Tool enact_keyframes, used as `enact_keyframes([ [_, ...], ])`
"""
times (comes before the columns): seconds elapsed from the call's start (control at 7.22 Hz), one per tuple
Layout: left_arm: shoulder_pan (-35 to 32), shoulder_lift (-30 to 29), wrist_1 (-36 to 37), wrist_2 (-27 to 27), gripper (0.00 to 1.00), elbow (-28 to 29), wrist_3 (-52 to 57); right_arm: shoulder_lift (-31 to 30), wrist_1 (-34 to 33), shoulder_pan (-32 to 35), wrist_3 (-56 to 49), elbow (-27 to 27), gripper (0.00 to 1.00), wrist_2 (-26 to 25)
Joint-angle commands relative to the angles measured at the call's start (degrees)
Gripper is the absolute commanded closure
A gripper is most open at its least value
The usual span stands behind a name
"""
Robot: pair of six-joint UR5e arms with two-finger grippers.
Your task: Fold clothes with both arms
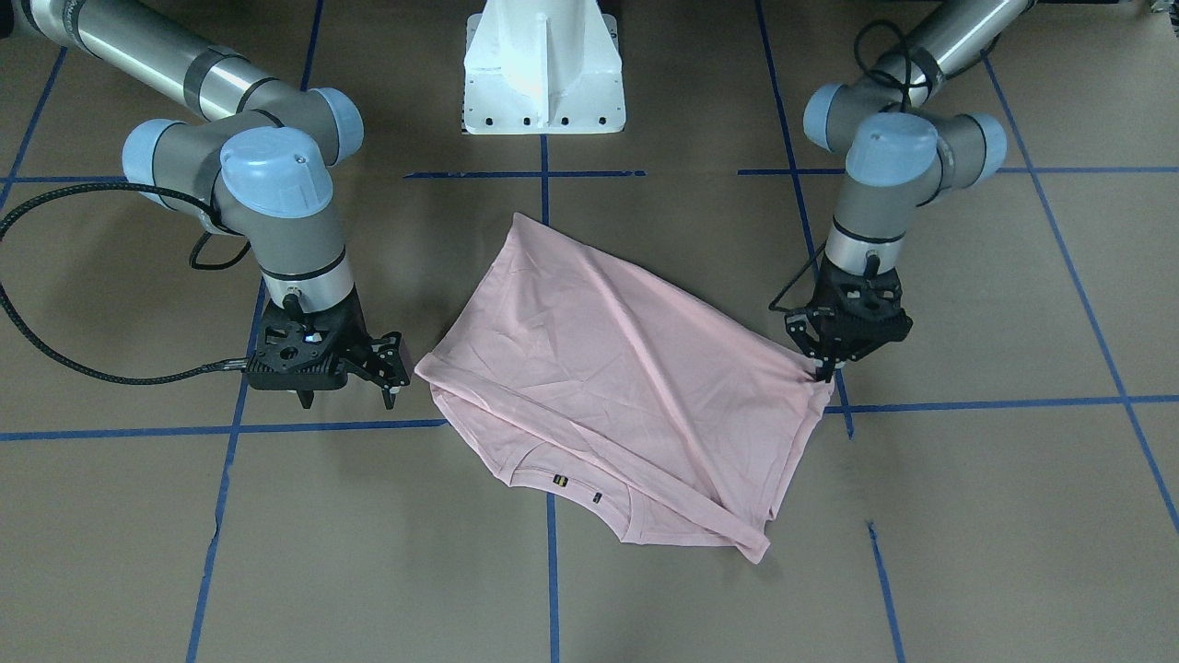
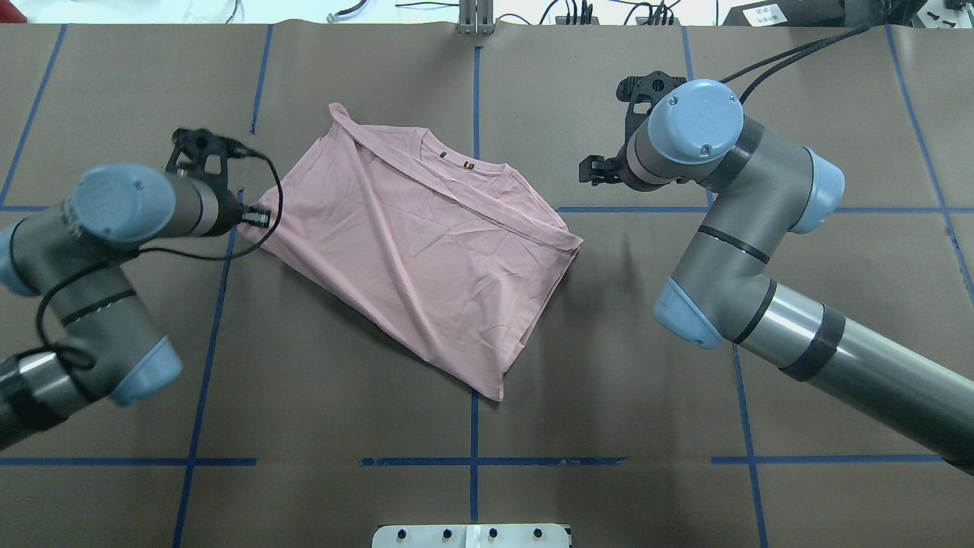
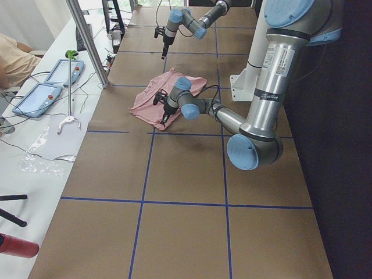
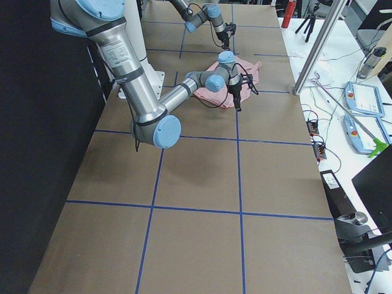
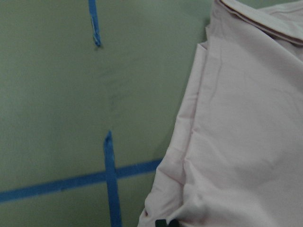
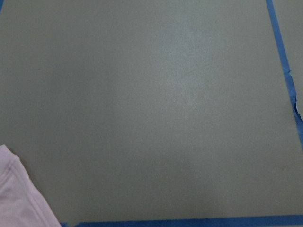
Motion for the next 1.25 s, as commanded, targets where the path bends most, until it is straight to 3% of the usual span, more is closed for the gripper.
enact_keyframes([
  [0.0, -7.44, -11.37, -8.67, 0.0, 1.0, 20.83, 6.69, 0.0, 0.0, 0.02, -0.01, -0.12, 0.0, -0.01],
  [0.14, -10.87, -14.29, -13.78, 0.0, 1.0, 28.85, 12.47, 0.09, 0.0, 0.02, -0.01, -0.2, 0.0, -0.01],
  [0.28, -11.95, -14.32, -14.44, -0.09, 1.0, 29.37, 14.01, 0.18, 0.0, 0.02, 0.07, -0.12, 0.0, -0.01],
  [0.55, -11.96, -13.44, -16.71, -0.7, 0.01, 28.93, 15.15, 0.79, 0.0, -0.41, 1.47, -0.29, 0.0, -0.09],
  [0.69, -11.96, -12.92, -18.64, -1.92, 0.0, 28.58, 16.64, 3.14, 0.0, -0.85, 5.13, -1.95, 0.01, -0.88],
  [0.97, -12.04, -11.25, -19.19, -3.25, 0.0, 25.87, 16.31, 16.45, 1.39, -3.13, 15.23, -15.42, 0.12, -3.95],
  [1.11, -12.04, -11.15, -19.19, -3.26, 0.0, 25.59, 16.05, 20.09, 6.89, -4.62, 20.06, -21.76, 0.18, -4.57],
])
